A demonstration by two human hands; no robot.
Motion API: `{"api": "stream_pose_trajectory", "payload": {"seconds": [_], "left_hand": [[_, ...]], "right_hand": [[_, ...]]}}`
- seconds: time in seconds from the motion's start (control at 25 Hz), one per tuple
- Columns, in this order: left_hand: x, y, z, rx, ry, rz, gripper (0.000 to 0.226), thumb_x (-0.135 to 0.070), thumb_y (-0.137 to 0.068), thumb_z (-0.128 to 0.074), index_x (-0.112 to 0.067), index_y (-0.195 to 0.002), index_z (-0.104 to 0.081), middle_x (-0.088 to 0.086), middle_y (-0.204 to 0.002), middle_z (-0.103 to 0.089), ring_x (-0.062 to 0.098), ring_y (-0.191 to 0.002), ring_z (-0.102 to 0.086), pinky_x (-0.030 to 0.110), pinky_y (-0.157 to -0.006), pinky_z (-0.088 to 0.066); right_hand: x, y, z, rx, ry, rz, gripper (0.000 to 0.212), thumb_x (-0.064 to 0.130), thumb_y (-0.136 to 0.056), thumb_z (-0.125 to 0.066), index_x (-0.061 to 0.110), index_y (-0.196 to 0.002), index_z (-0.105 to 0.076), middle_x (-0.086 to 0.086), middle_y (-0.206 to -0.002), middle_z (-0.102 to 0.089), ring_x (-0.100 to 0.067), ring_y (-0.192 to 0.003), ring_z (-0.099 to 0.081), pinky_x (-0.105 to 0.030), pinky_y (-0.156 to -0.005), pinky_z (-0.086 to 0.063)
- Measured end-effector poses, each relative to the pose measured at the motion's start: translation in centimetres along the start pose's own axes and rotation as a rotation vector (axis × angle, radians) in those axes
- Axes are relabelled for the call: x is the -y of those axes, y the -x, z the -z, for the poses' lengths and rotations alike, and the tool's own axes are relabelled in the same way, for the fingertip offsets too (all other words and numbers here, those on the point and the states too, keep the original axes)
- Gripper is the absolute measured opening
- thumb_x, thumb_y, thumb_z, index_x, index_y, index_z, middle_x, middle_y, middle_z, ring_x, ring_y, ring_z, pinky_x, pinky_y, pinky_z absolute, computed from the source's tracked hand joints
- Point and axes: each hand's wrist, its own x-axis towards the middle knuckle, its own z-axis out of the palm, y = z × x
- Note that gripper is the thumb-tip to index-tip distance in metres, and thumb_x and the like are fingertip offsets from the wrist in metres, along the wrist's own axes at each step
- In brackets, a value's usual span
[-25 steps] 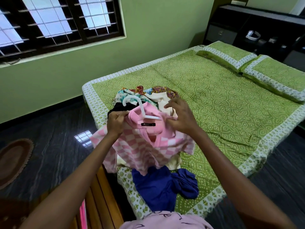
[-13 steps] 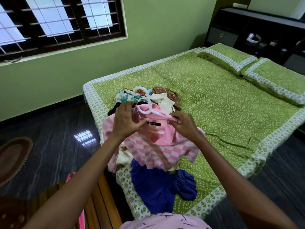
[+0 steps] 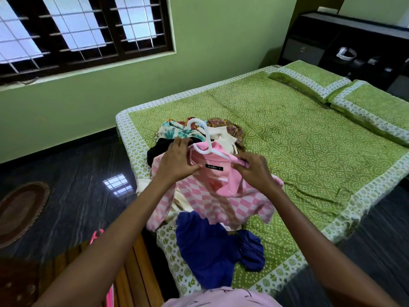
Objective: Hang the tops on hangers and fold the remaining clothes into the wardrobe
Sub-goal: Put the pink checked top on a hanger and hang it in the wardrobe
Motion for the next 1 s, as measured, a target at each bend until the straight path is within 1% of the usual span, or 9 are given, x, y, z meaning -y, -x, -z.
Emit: {"api": "stream_pose_trajectory", "payload": {"seconds": [0.08, 0.2, 0.4, 0.56, 0.68, 0.8, 0.84, 0.92, 1.0], "left_hand": [[-0.4, 0.3, -1.3, -0.197, -0.110, -0.048, 0.056, -0.006, -0.063, -0.073, 0.001, -0.115, -0.052, 0.020, -0.107, -0.052, 0.036, -0.095, -0.055, 0.042, -0.074, -0.054], [-0.1, 0.0, -1.7, -0.343, -0.201, -0.167, 0.042, 0.010, -0.055, -0.074, 0.005, -0.095, -0.059, 0.021, -0.086, -0.058, 0.036, -0.072, -0.061, 0.034, -0.054, -0.050], [0.8, -0.1, -0.6, -0.318, -0.075, -0.241, 0.016, 0.010, -0.072, -0.070, 0.006, -0.085, -0.061, 0.019, -0.077, -0.060, 0.034, -0.067, -0.061, 0.032, -0.058, -0.043], [0.0, 0.4, 0.8, -0.405, 0.085, -0.184, 0.008, 0.005, -0.080, -0.064, 0.007, -0.087, -0.066, 0.021, -0.077, -0.060, 0.028, -0.070, -0.058, 0.022, -0.065, -0.034], [-0.6, -0.2, 1.6, -0.391, 0.219, 0.049, 0.014, 0.001, -0.088, -0.058, 0.008, -0.097, -0.065, 0.025, -0.090, -0.058, 0.031, -0.083, -0.056, 0.019, -0.070, -0.031], [-0.9, -0.4, 2.8, -0.227, 0.345, 0.274, 0.018, -0.006, -0.095, -0.048, 0.005, -0.105, -0.058, 0.020, -0.099, -0.058, 0.027, -0.089, -0.055, 0.030, -0.076, -0.040], [-1.1, -0.4, 3.3, -0.177, 0.493, 0.395, 0.015, -0.007, -0.096, -0.046, 0.002, -0.101, -0.057, 0.017, -0.094, -0.059, 0.023, -0.081, -0.058, 0.031, -0.072, -0.045], [-1.2, -0.2, 4.3, -0.084, 0.977, 0.684, 0.018, -0.004, -0.098, -0.039, -0.003, -0.086, -0.052, 0.012, -0.070, -0.059, 0.010, -0.049, -0.059, 0.025, -0.050, -0.053], [-0.6, 0.5, 4.8, 0.026, 1.297, 0.915, 0.027, -0.001, -0.099, -0.029, -0.002, -0.079, -0.047, 0.008, -0.049, -0.053, 0.008, -0.029, -0.050, 0.020, -0.034, -0.046]], "right_hand": [[0.2, 0.3, -0.2, 0.009, -0.009, -0.002, 0.016, 0.002, -0.075, -0.074, -0.008, -0.087, -0.069, -0.018, -0.074, -0.065, -0.020, -0.062, -0.049, -0.018, -0.053, -0.032], [0.1, 0.6, -0.3, 0.006, -0.008, -0.007, 0.016, 0.003, -0.076, -0.073, -0.010, -0.084, -0.067, -0.024, -0.073, -0.064, -0.032, -0.064, -0.056, -0.031, -0.057, -0.034], [-0.8, 0.8, -0.3, -0.004, 0.008, -0.023, 0.019, 0.004, -0.076, -0.073, -0.012, -0.074, -0.063, -0.027, -0.064, -0.058, -0.037, -0.058, -0.051, -0.023, -0.051, -0.025], [-0.8, 0.9, 0.1, 0.023, -0.030, -0.059, 0.018, 0.006, -0.077, -0.073, -0.011, -0.079, -0.066, -0.026, -0.068, -0.060, -0.021, -0.059, -0.045, -0.023, -0.053, -0.025], [-1.0, 0.8, 0.3, 0.057, -0.038, -0.038, 0.022, 0.007, -0.078, -0.073, -0.013, -0.085, -0.066, -0.029, -0.073, -0.062, -0.029, -0.060, -0.049, -0.031, -0.057, -0.029], [-1.1, 1.0, 0.6, 0.107, -0.075, -0.014, 0.023, 0.008, -0.077, -0.075, -0.010, -0.091, -0.068, -0.028, -0.077, -0.064, -0.027, -0.063, -0.052, -0.030, -0.058, -0.033], [-1.2, 1.1, 0.8, 0.116, -0.098, -0.014, 0.024, 0.008, -0.077, -0.075, -0.007, -0.094, -0.069, -0.026, -0.078, -0.065, -0.022, -0.065, -0.051, -0.027, -0.057, -0.034], [-1.5, 1.1, 1.3, 0.128, -0.126, -0.009, 0.026, 0.009, -0.076, -0.076, -0.007, -0.095, -0.070, -0.025, -0.078, -0.066, -0.015, -0.066, -0.048, -0.019, -0.054, -0.032], [-1.9, 0.9, 1.9, 0.161, -0.158, -0.030, 0.025, 0.007, -0.075, -0.076, -0.008, -0.094, -0.070, -0.018, -0.068, -0.063, -0.006, -0.060, -0.044, -0.014, -0.052, -0.028]]}}
